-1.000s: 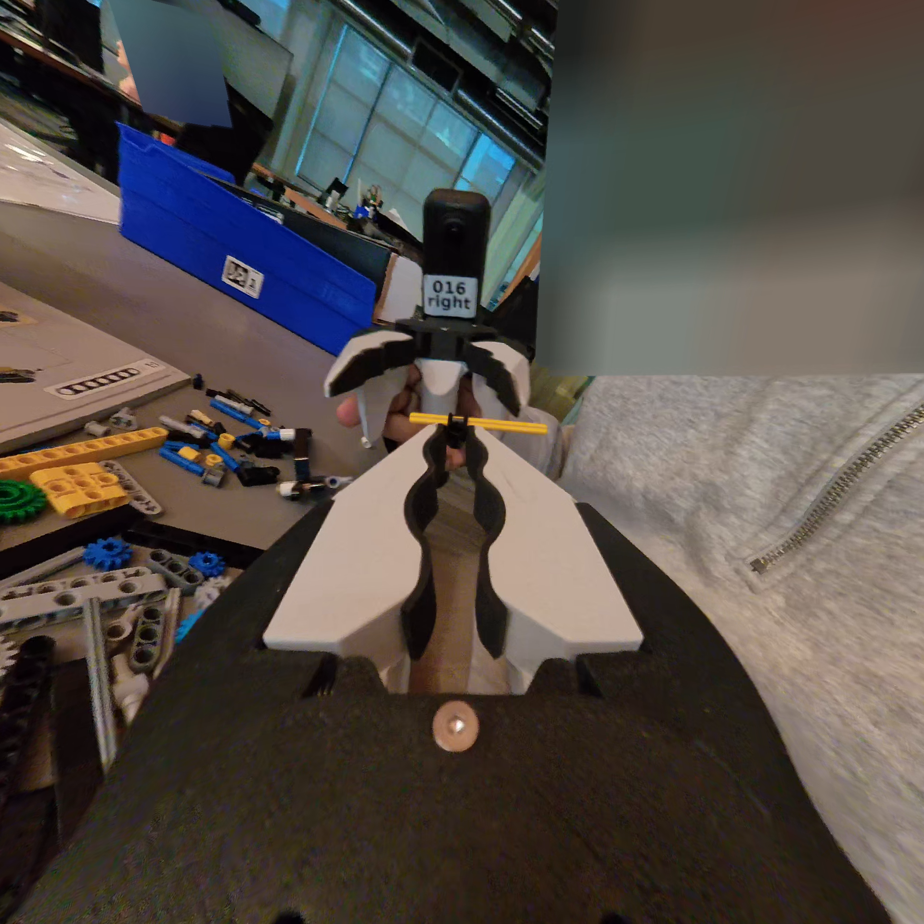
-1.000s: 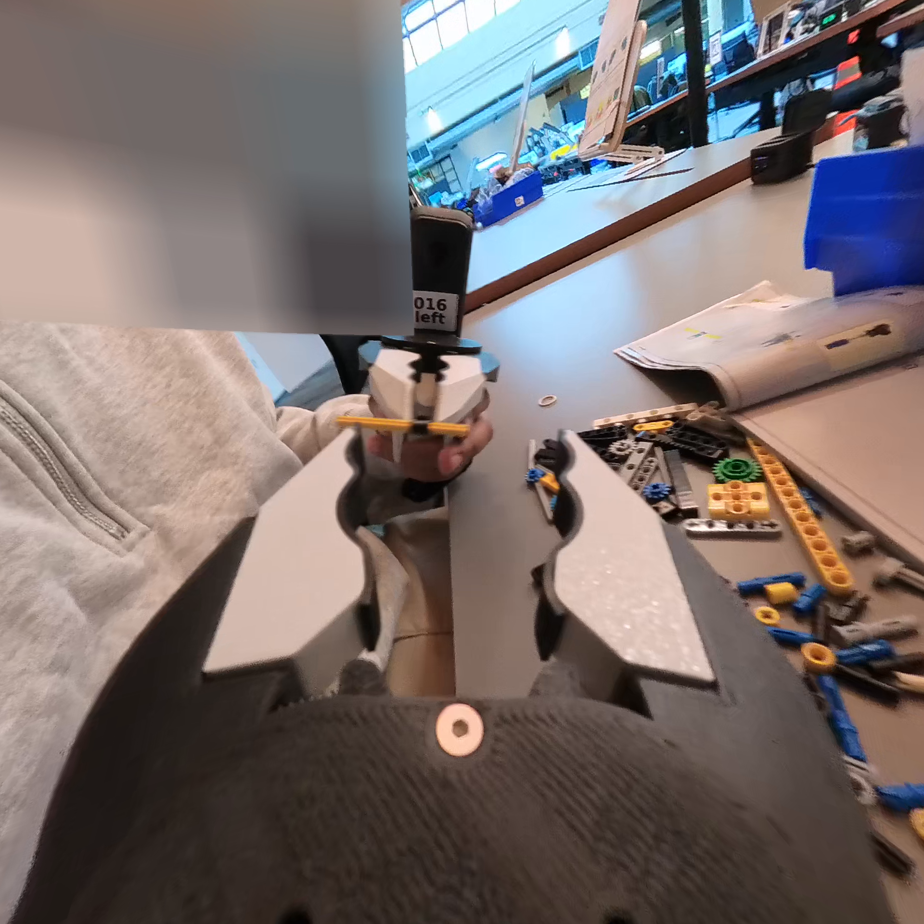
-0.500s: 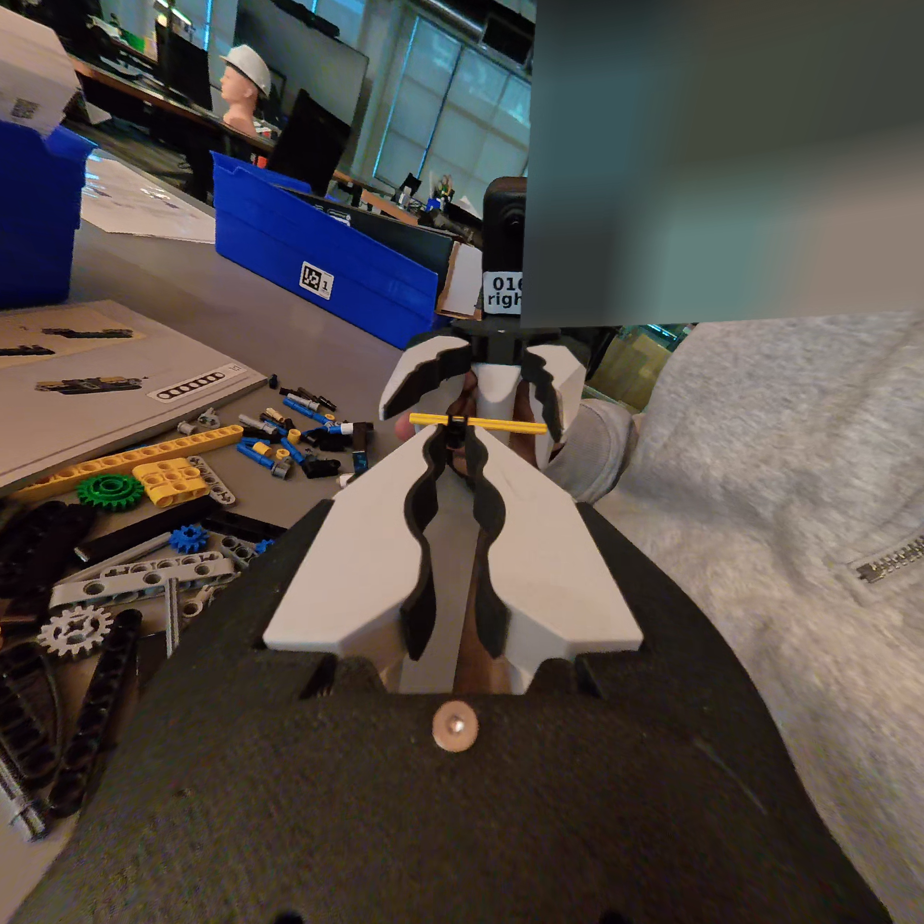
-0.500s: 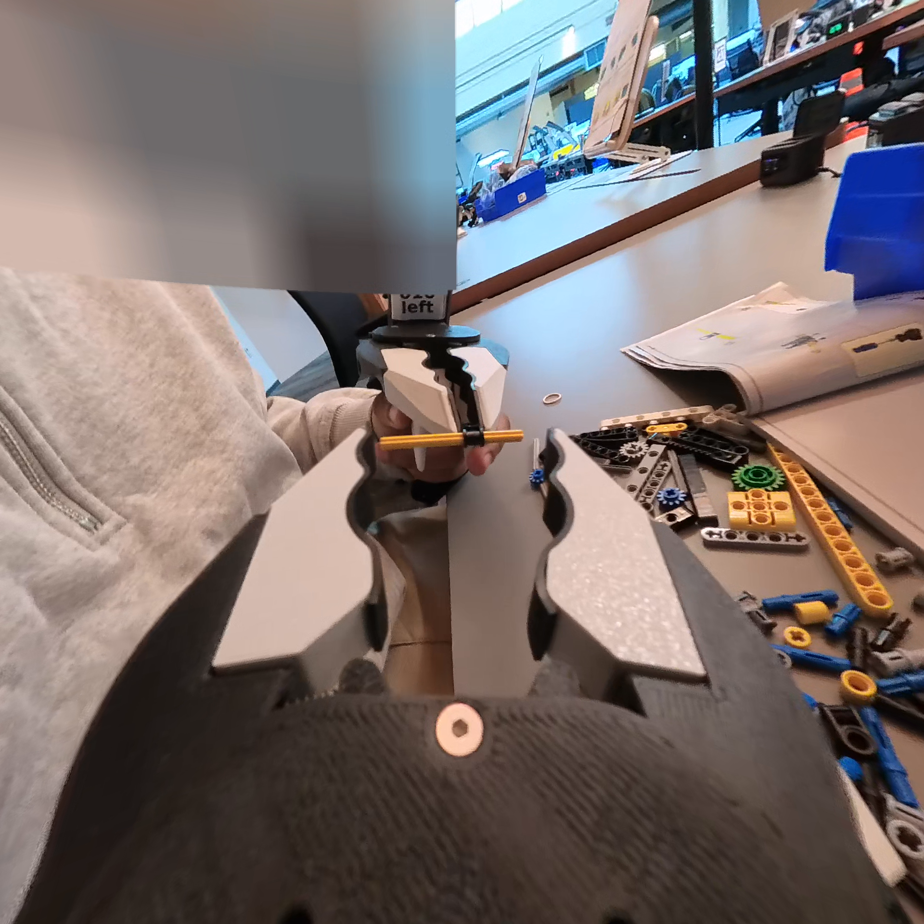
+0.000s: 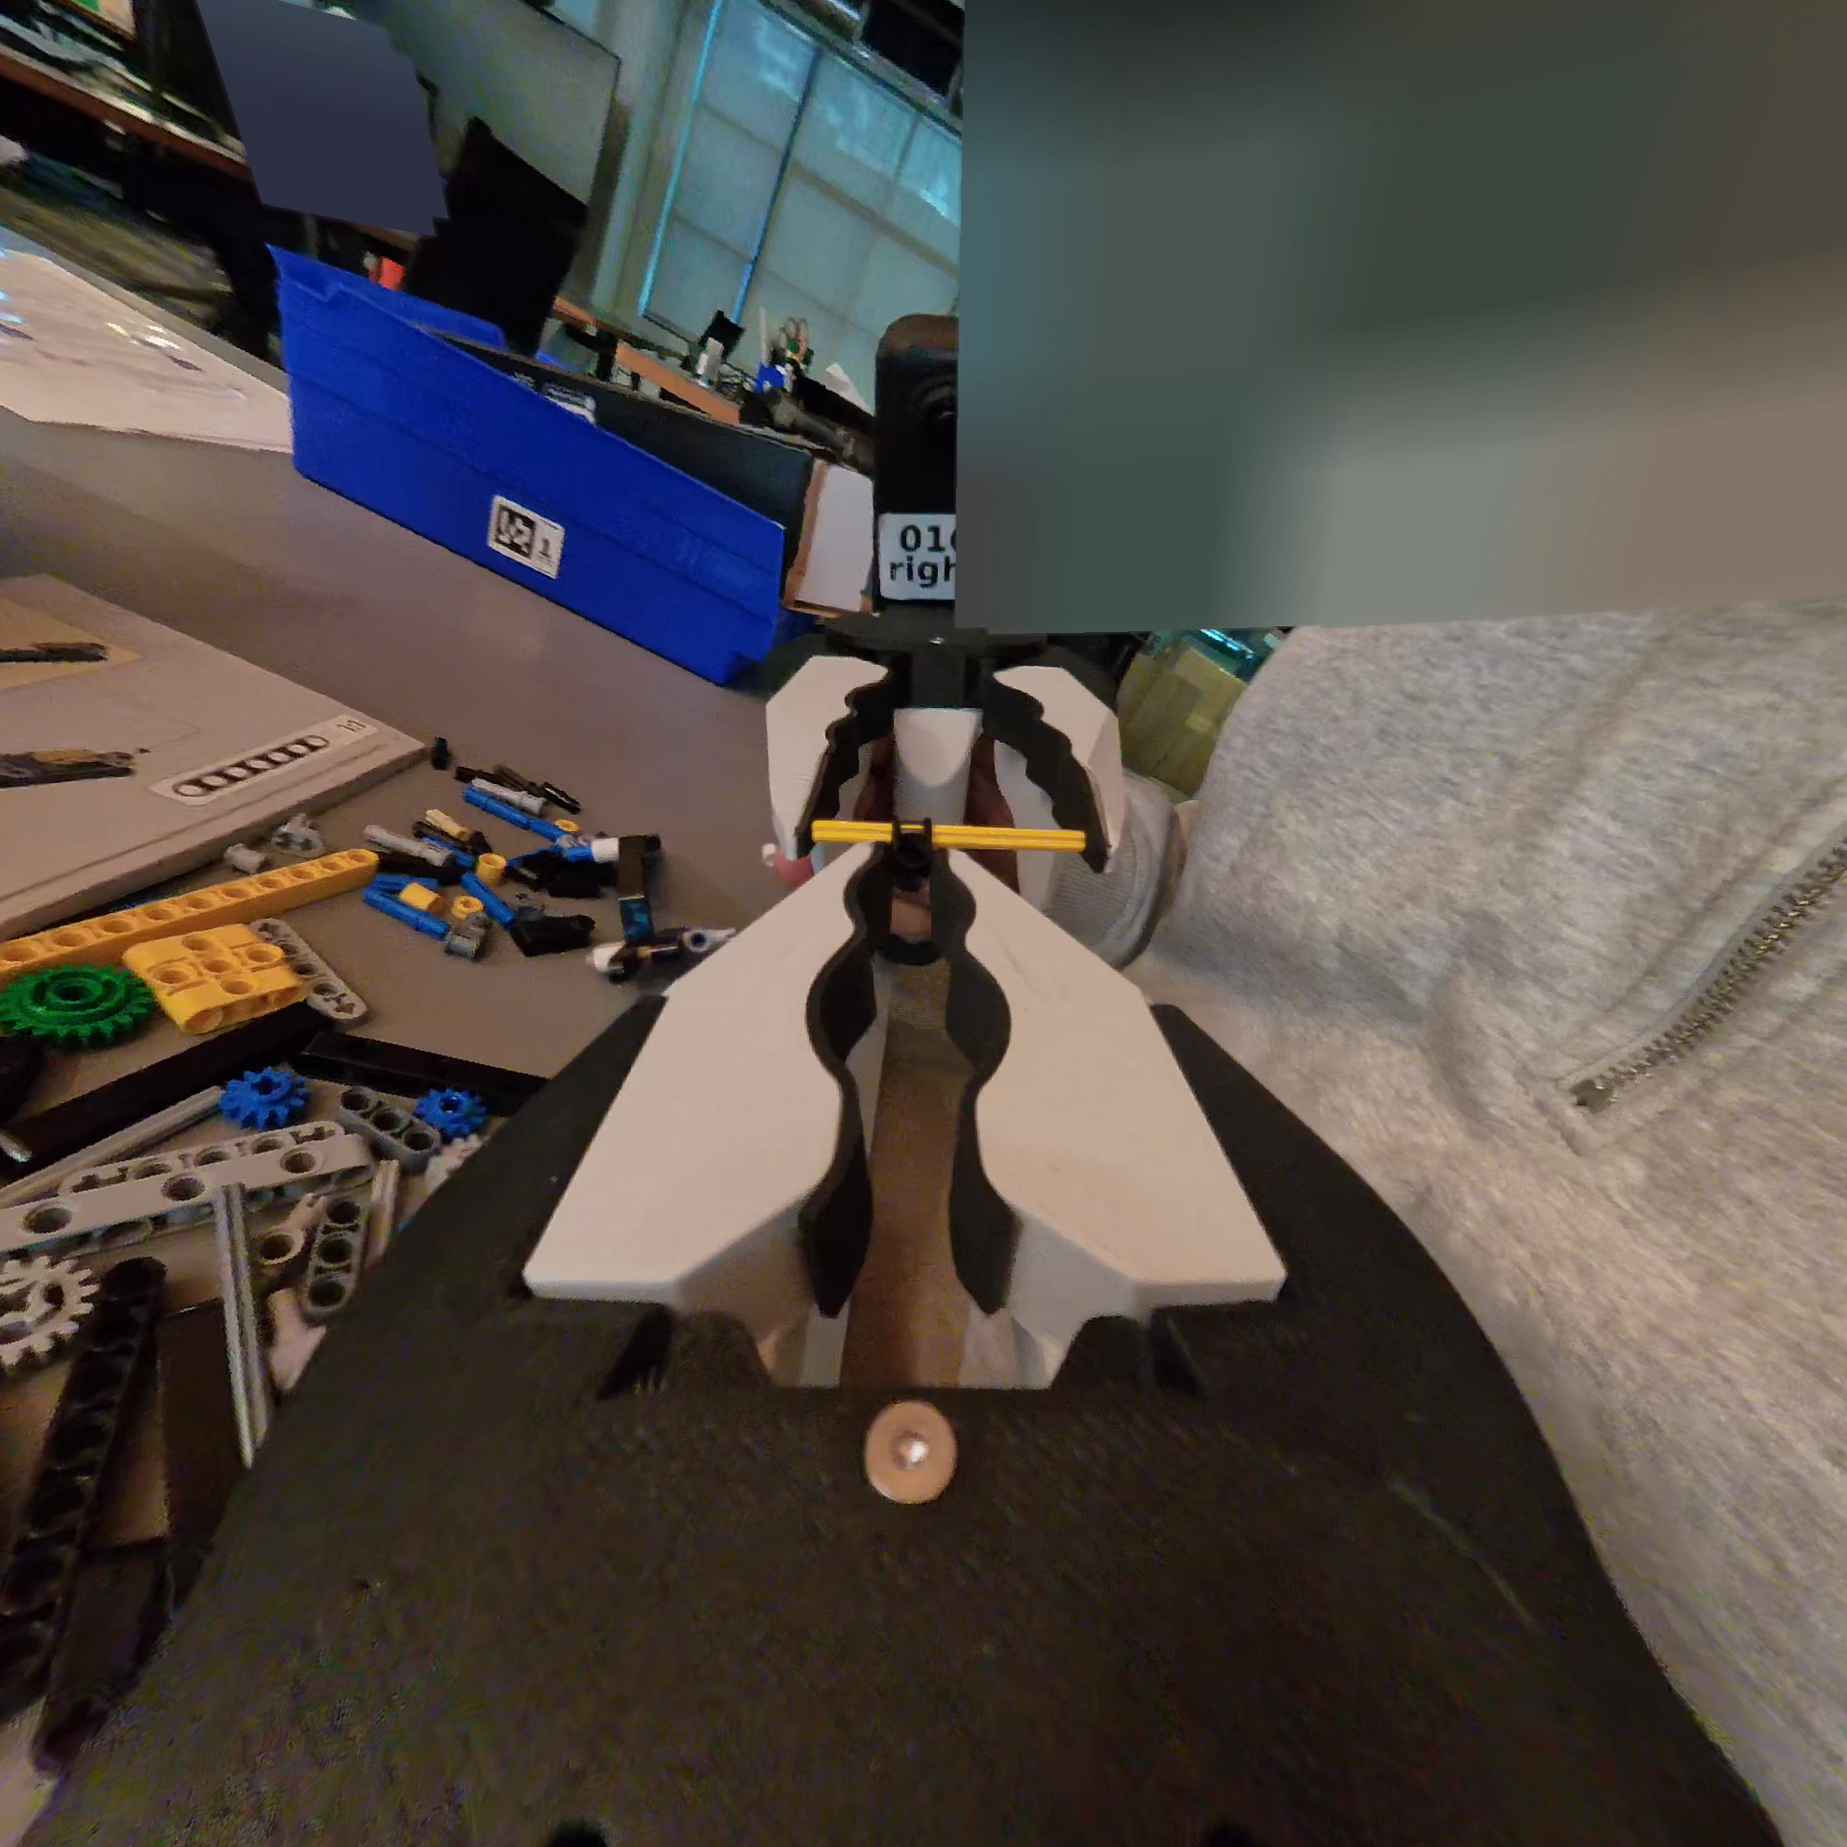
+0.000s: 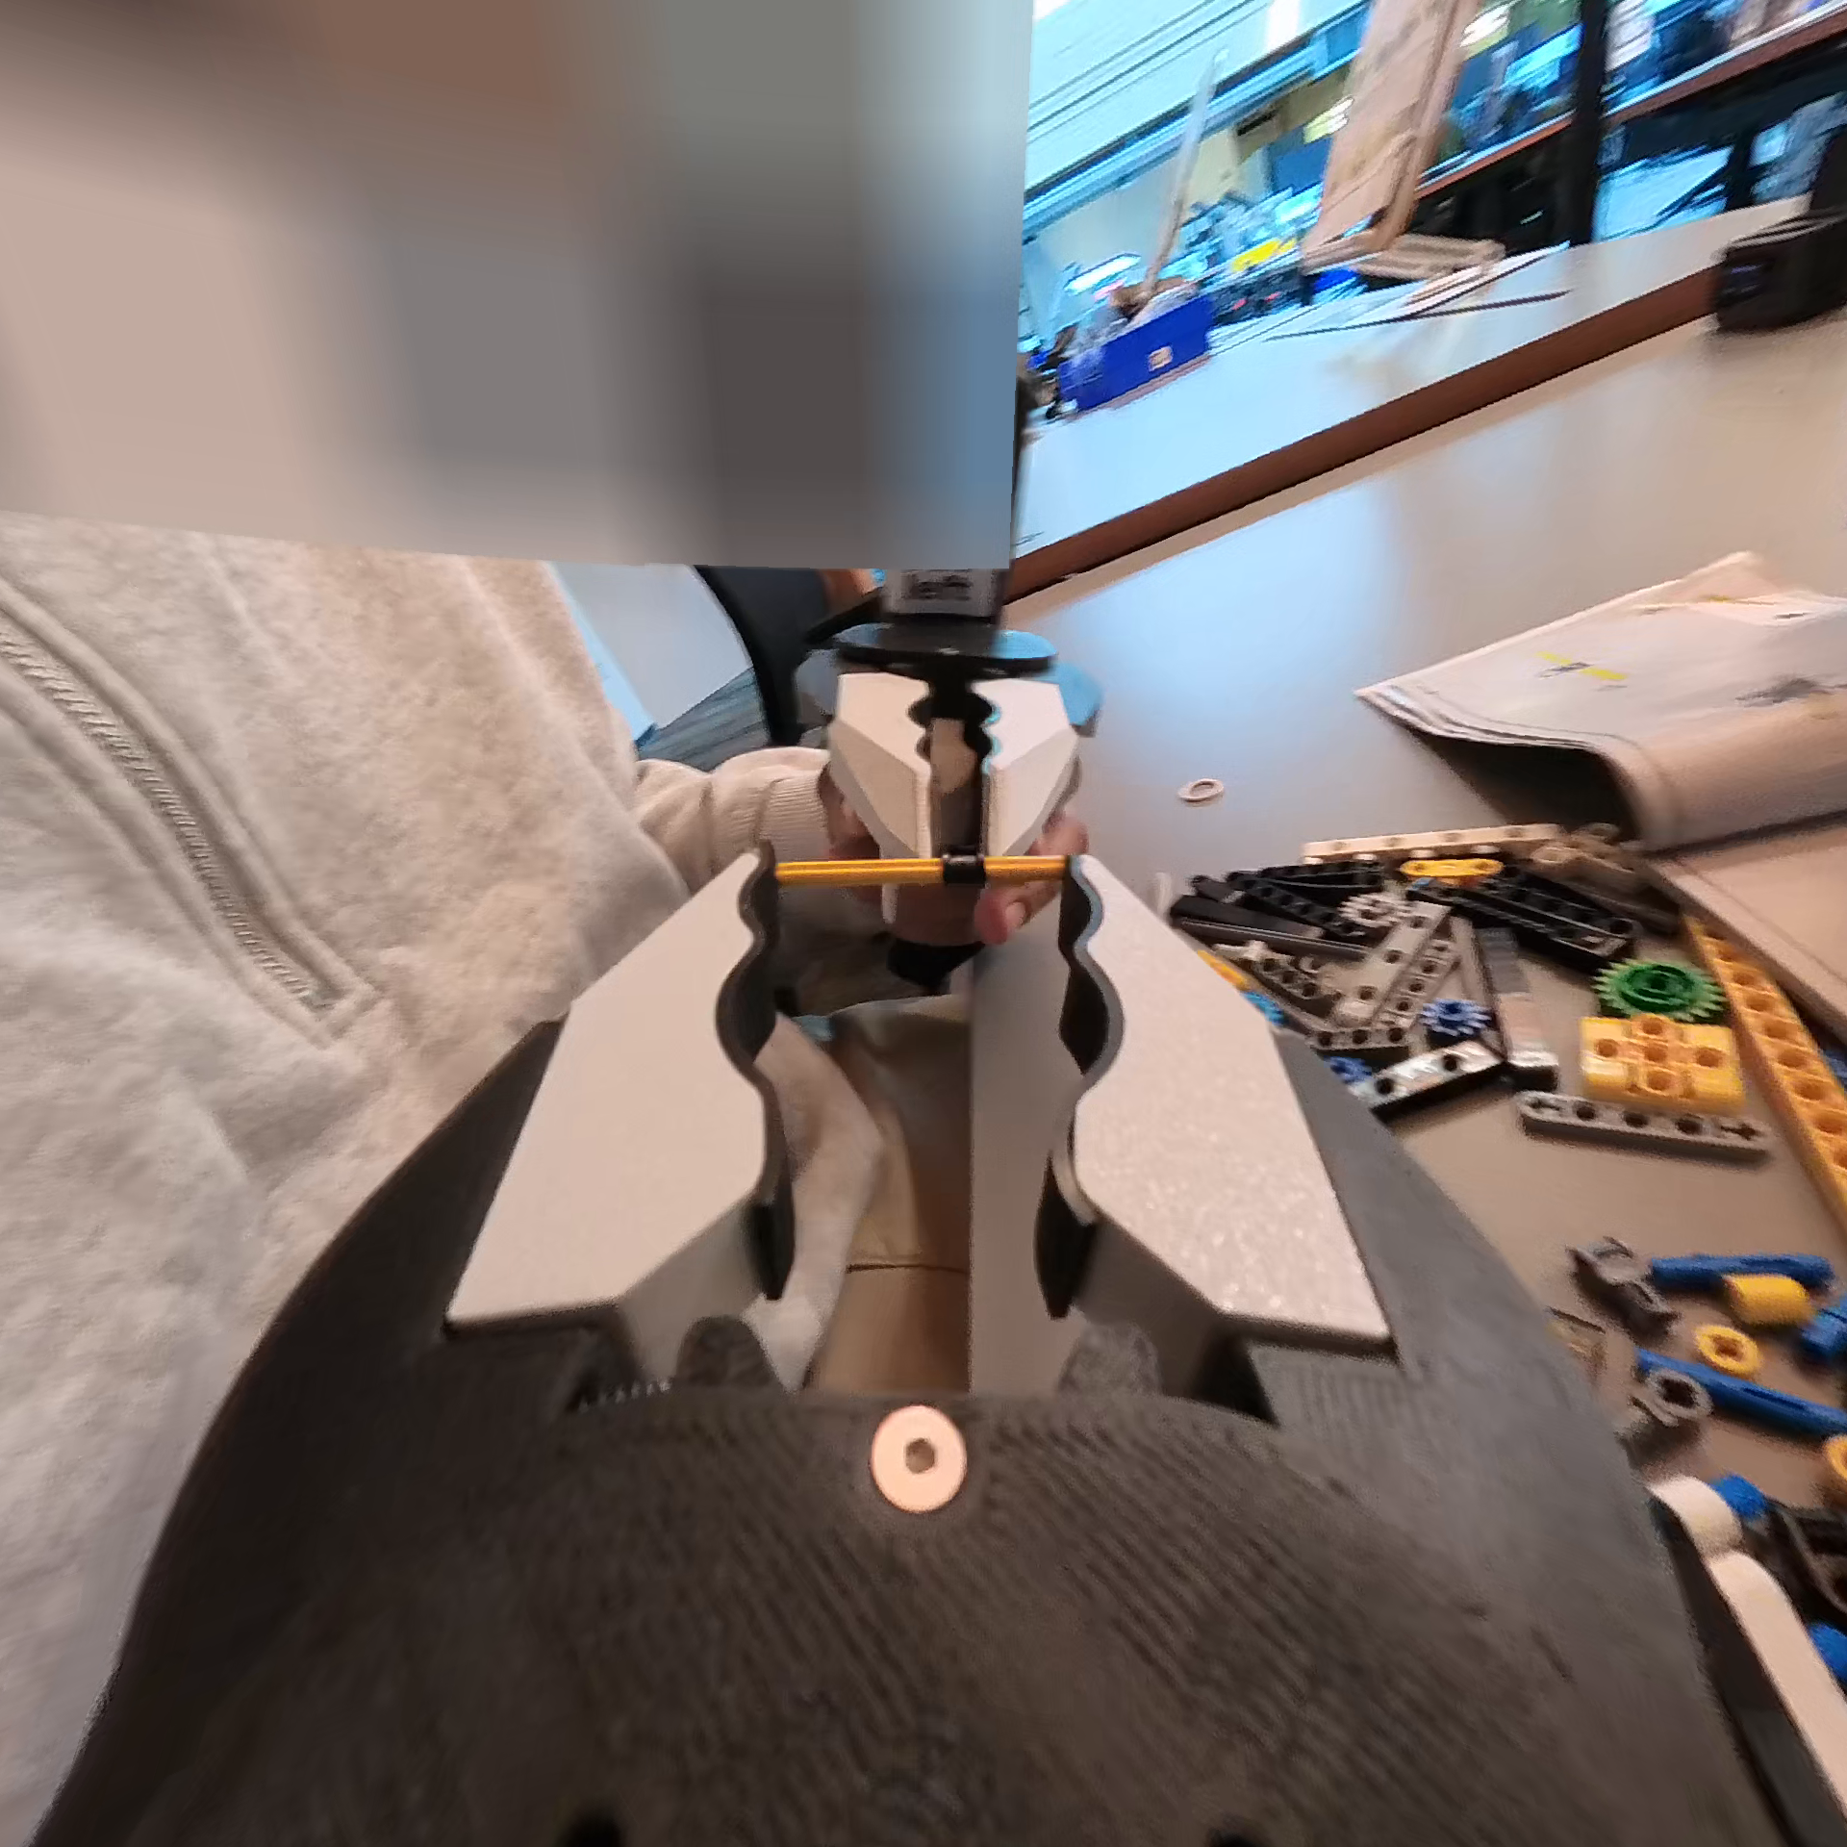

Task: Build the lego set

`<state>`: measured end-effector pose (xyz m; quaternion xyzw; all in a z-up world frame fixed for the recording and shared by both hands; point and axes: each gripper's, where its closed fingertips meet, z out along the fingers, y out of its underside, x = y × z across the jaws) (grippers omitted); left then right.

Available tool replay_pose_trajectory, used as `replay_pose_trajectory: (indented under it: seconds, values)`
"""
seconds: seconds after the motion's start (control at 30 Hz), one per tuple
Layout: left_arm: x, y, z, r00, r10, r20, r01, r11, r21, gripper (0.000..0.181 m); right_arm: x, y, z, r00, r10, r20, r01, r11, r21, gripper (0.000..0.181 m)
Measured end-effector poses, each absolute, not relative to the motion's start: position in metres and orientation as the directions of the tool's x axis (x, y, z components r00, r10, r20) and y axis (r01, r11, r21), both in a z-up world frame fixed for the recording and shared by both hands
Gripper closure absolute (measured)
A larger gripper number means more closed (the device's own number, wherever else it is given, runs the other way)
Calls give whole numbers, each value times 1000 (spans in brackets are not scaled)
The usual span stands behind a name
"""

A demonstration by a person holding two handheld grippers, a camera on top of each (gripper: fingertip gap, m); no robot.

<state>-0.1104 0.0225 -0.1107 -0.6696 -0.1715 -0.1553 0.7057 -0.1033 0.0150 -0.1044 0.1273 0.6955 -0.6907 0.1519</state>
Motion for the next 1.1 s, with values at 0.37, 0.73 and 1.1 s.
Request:
replay_pose_trajectory:
  seconds: [0.37, 0.73, 1.1]
  values:
    - [-101, 21, -102, 886, -73, 458, 462, 76, -883, 176, -93, 13, -95, -910, -89, -404, 405, 11, -914, 126]
    - [-105, 23, -104, 897, -43, 440, 442, 82, -893, 176, -98, 14, -95, -905, -72, -419, 419, 5, -908, 126]
    - [-95, 30, -145, 943, 84, 323, 334, -239, -912, 157, -88, 16, -127, -960, -16, -279, 265, 263, -928, 126]
